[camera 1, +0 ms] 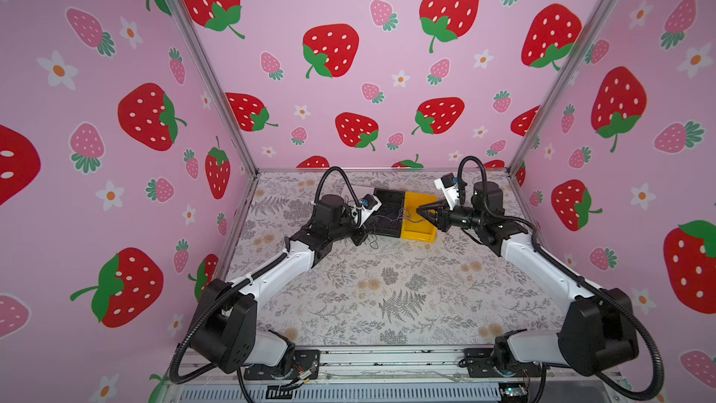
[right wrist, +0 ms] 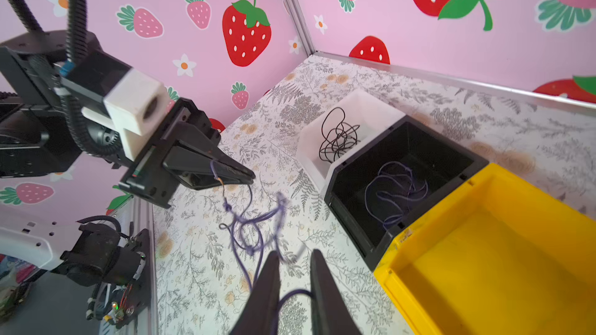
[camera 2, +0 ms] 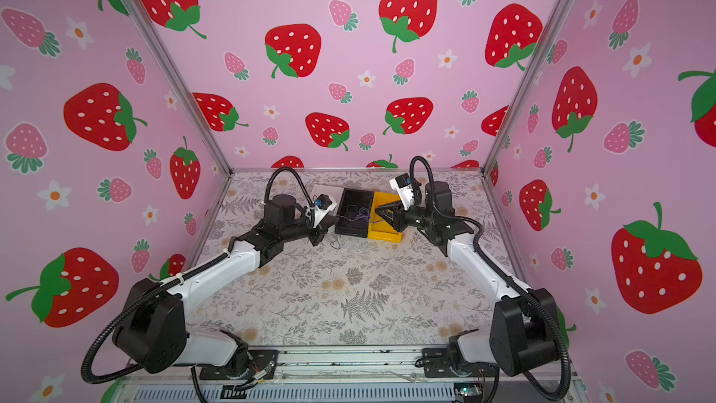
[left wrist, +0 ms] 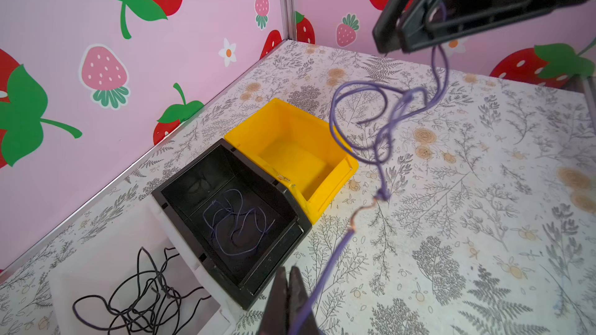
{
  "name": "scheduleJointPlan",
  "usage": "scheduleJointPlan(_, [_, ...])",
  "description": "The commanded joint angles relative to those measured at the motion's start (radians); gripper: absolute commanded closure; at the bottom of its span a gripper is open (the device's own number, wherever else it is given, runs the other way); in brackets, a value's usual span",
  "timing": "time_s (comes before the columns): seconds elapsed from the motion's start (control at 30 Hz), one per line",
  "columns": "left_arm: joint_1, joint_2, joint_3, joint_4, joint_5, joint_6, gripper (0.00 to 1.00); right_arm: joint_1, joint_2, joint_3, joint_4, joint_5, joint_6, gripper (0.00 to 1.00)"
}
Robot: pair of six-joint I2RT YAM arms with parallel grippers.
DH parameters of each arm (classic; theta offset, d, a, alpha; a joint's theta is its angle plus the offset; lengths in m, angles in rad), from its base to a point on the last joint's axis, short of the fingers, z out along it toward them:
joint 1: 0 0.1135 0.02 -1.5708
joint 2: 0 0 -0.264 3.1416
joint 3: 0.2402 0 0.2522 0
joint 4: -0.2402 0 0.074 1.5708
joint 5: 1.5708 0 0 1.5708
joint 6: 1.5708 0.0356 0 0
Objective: Untangle and sort cables by color
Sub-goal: Straighten the cable.
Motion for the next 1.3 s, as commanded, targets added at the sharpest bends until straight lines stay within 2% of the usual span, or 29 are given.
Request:
scheduleJointPlan(0.0, [-0.01,-0.047,0.031,-0.134,0.081,0.073,1.0,0.013,-0.044,-0.105,0.043,-0.027,0.03,0.75])
scheduleJointPlan(0.17, [-0.029,-0.066,-0.014,-0.213,0.087,0.13,1.0,0.015,-0.121,-0.248,0.059,0.076,0.032,0.64])
scheduleJointPlan(0.3, [-0.045,-0.06,0.0,-0.258,0.09,0.157,1.0,0.015,-0.118,-0.263,0.053,0.096,0.01,0.57])
scheduleJointPlan(0.43, [-0.063,-0.062,0.007,-0.283,0.097,0.172,1.0,0.016,-0.097,-0.27,0.02,0.122,-0.013,0.53])
scheduleJointPlan(0.63, [-0.097,-0.058,0.033,-0.32,0.077,0.21,1.0,0.049,-0.073,-0.268,0.027,0.062,-0.07,0.49])
scheduleJointPlan(0.8, [-0.124,-0.049,0.071,-0.328,0.062,0.225,1.0,0.101,-0.035,-0.261,0.036,0.02,-0.094,0.49])
scheduleJointPlan(0.83, [-0.13,-0.048,0.078,-0.331,0.056,0.231,1.0,0.111,-0.027,-0.254,0.039,0.017,-0.097,0.45])
scheduleJointPlan(0.9, [-0.136,-0.05,0.088,-0.333,0.051,0.237,1.0,0.12,-0.013,-0.242,0.047,0.006,-0.101,0.44])
scheduleJointPlan(1.27, [-0.152,-0.037,0.136,-0.344,0.043,0.279,1.0,0.141,0.019,-0.202,0.09,-0.053,-0.109,0.45])
